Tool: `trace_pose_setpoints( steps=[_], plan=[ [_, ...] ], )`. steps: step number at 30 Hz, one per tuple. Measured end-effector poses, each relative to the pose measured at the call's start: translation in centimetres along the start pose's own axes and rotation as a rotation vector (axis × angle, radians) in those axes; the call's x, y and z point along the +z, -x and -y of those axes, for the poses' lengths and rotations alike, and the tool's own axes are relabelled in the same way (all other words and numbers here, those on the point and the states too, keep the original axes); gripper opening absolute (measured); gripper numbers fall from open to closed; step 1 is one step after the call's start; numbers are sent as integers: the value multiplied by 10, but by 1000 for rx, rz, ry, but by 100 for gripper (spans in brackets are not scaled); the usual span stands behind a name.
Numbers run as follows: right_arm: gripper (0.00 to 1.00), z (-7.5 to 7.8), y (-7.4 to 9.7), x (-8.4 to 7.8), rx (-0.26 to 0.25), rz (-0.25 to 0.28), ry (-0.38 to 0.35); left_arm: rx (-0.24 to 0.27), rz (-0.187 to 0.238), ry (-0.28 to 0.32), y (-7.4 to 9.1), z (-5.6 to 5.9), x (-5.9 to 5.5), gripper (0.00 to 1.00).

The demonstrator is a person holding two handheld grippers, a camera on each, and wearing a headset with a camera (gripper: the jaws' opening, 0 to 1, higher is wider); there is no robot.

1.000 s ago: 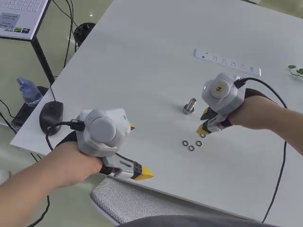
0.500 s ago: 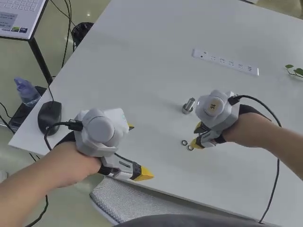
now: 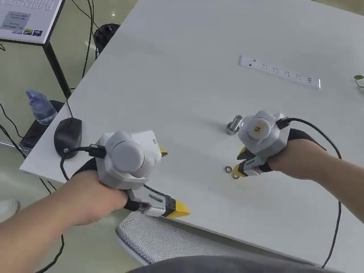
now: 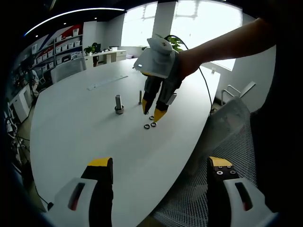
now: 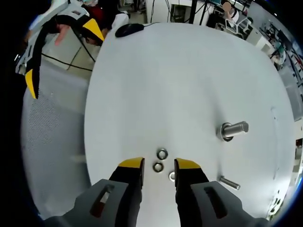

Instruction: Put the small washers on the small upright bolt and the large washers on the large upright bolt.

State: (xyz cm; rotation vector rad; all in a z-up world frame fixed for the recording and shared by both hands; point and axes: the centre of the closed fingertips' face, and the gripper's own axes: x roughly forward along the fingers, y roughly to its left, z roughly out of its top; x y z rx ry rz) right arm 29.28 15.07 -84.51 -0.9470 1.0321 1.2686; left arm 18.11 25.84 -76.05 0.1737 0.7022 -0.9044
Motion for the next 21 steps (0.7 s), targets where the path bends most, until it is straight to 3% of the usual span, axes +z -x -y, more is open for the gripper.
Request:
trace_pose_setpoints(
  steps=[8,21],
  plan=[
    [26,8,-18,-7,-11,-25,-22,4,-5,6,4,-1,-3,81],
    [26,7,-30,-7,-24,-11,-38,7,-15,10,7,0,-8,79]
  ],
)
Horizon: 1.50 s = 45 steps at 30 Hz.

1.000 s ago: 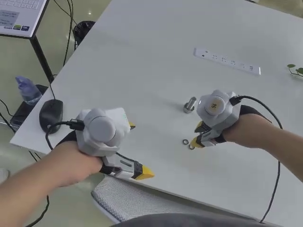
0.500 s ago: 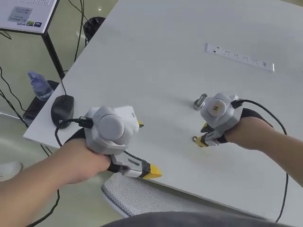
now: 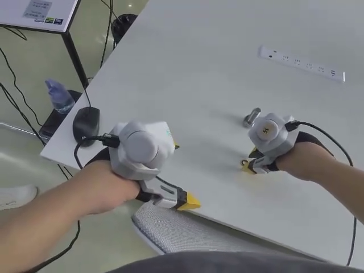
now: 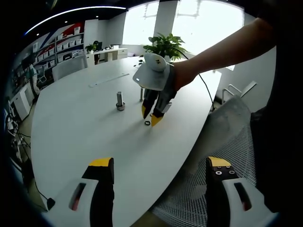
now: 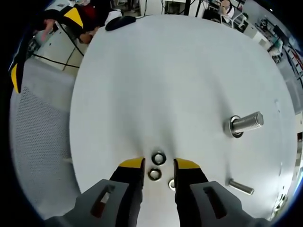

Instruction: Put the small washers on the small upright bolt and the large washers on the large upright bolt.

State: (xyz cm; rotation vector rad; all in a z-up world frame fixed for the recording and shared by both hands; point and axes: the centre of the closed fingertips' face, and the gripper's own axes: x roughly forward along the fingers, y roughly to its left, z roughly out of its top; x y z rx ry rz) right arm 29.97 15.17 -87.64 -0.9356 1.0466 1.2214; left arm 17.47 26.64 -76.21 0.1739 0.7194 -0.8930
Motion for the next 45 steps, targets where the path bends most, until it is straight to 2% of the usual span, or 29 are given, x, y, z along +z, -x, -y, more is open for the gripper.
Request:
trace_pose_setpoints(
  steps=[9,12,18,24,27,32,35,40,43,45],
  plan=[
    [24,-1,-1,1,0,12,19,3,5,14,-2,2,-1,78],
    [17,0,-1,-1,-3,-5,34,2,7,18,-4,2,-3,78],
    [15,-7,5,3,-9,-26,47,4,9,21,-3,-1,-4,77],
    [14,-9,5,3,-6,-80,68,11,1,19,-2,-6,-6,77],
    [14,-6,3,2,1,-132,84,8,7,19,-3,-4,-4,76],
    [14,-5,2,1,7,-168,97,7,2,12,-8,-2,-1,75],
    [13,-2,1,0,5,-160,103,13,4,9,-10,0,4,75],
    [12,-1,0,-2,18,-118,90,36,8,24,-14,1,11,75],
    [12,1,1,-2,22,-111,96,48,-9,29,-14,4,11,74],
    [12,1,5,-1,42,-101,67,53,-10,32,-14,6,13,74]
  ],
)
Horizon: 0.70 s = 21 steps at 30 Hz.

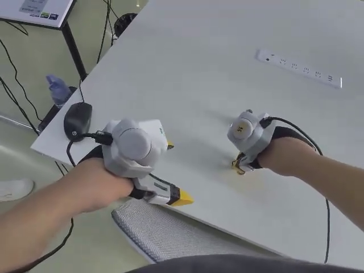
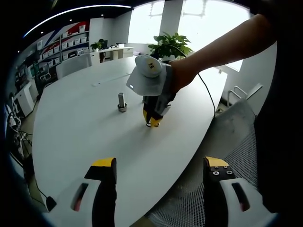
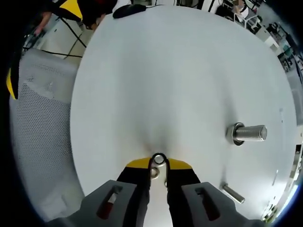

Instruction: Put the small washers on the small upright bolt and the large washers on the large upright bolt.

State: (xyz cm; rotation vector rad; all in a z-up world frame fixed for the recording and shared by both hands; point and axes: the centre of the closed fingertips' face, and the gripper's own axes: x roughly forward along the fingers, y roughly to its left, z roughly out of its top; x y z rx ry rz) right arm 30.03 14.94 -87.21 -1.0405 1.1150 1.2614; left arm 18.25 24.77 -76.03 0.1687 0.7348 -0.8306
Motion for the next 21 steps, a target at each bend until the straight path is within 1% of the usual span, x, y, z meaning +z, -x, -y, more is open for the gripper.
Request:
trace_pose_setpoints(
  steps=[1,3,5,7,8,11,16,18,21],
  plan=[
    [12,1,4,1,4,13,-6,2,5,6,0,2,2,74],
    [12,2,11,0,13,18,-10,5,5,11,-2,4,4,74],
    [12,6,17,-1,3,32,-16,9,9,12,-3,6,8,74],
    [12,8,22,-7,13,21,-37,10,16,14,-4,8,11,74],
    [12,8,25,-9,15,25,-44,11,25,16,-5,8,13,74],
    [12,9,35,-14,10,29,-56,11,30,13,-4,10,17,74],
    [12,12,50,-26,-15,39,-85,9,31,-2,-1,12,21,74],
    [12,13,54,-32,-15,47,-120,5,28,-5,0,13,22,74],
    [12,14,60,-41,-19,56,-135,0,19,-14,0,13,22,74]
  ],
)
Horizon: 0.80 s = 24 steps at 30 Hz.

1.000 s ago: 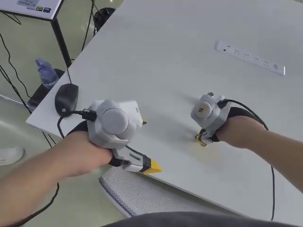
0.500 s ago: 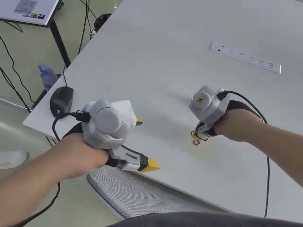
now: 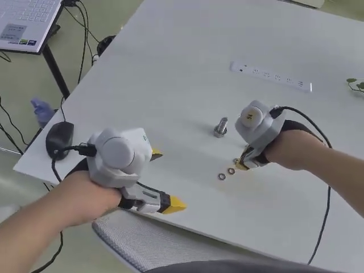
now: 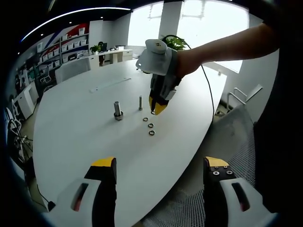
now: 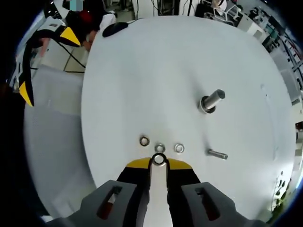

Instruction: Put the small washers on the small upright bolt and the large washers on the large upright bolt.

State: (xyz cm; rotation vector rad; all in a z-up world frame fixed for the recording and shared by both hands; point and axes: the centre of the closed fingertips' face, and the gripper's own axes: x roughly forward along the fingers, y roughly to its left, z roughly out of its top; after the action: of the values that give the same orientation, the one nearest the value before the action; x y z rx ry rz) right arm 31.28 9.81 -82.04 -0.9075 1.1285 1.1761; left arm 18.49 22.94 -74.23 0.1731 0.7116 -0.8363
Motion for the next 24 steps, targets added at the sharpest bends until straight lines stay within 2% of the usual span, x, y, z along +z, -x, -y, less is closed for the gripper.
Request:
trace_pose_setpoints(
  steps=[4,8,12,16,24],
  plan=[
    [12,1,10,-16,-8,-8,-12,-1,4,-1,-1,0,3,74],
    [12,8,20,-32,-26,-18,-47,-24,-4,-14,-5,6,5,75],
    [12,17,27,-41,-45,-11,-74,-29,-4,-15,-6,6,6,76],
    [12,25,32,-43,-50,9,-112,-39,-12,-15,-10,8,6,76],
    [12,43,37,-39,-67,21,-124,-45,-15,-21,-15,14,10,76]
  ],
)
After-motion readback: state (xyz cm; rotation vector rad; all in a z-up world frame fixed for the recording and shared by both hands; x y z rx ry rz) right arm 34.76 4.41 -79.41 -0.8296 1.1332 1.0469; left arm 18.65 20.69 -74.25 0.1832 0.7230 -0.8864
